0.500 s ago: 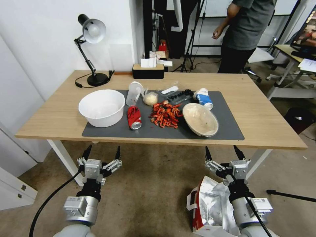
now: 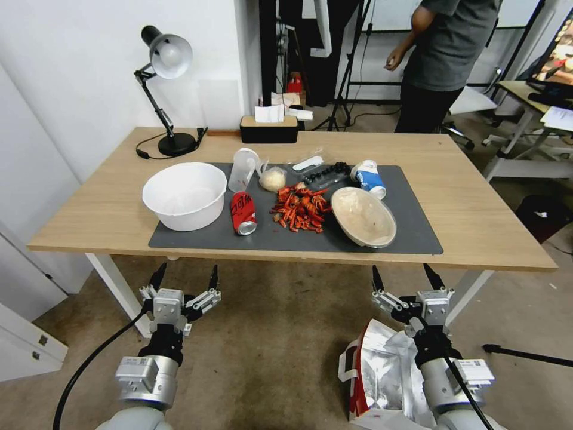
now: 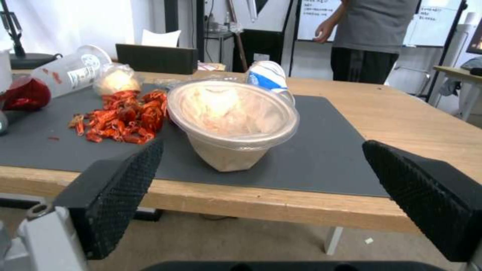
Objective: Pick up the food delivery bag from the floor and place it on the table.
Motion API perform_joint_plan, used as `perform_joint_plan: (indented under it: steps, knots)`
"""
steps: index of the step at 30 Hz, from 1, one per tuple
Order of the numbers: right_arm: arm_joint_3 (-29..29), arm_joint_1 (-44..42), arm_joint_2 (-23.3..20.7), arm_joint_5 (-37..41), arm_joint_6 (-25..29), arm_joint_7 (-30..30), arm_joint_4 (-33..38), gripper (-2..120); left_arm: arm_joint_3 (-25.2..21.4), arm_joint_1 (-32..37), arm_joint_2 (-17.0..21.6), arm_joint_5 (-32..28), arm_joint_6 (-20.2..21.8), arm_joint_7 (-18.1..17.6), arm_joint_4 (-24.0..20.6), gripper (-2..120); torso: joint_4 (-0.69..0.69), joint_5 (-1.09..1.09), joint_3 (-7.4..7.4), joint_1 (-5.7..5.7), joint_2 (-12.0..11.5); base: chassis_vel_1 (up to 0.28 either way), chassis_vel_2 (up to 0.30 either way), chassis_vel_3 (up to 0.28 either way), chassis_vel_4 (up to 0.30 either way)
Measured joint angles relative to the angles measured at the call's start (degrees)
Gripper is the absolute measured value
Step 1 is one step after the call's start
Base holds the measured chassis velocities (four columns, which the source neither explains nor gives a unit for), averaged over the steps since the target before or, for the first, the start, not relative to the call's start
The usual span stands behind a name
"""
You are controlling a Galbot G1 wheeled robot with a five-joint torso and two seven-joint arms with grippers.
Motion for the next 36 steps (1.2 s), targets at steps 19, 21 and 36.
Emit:
perform_joint_plan:
  steps: [19, 21, 36]
  knots:
    - [0.0, 0.0, 0.0, 0.0, 0.0, 0.0, 0.0, 100, 0.0, 0.0, 0.0, 0.0, 0.0, 0.0, 0.0, 100, 0.0, 0.0, 0.0, 0.0, 0.0, 0.0, 0.0, 0.0, 0.0]
    - [0.0, 0.0, 0.0, 0.0, 0.0, 0.0, 0.0, 100, 0.0, 0.0, 0.0, 0.0, 0.0, 0.0, 0.0, 100, 0.0, 0.0, 0.0, 0.0, 0.0, 0.0, 0.0, 0.0, 0.0]
    - [6.5, 6.1, -10.5, 18.3, -10.9, 5.4, 2.3, 100, -4.0, -16.6, 15.7, -19.4, 4.3, -15.3, 2.4, 100, -0.02, 0.0, 0.0, 0.0, 0.0, 0.0, 0.0, 0.0, 0.0]
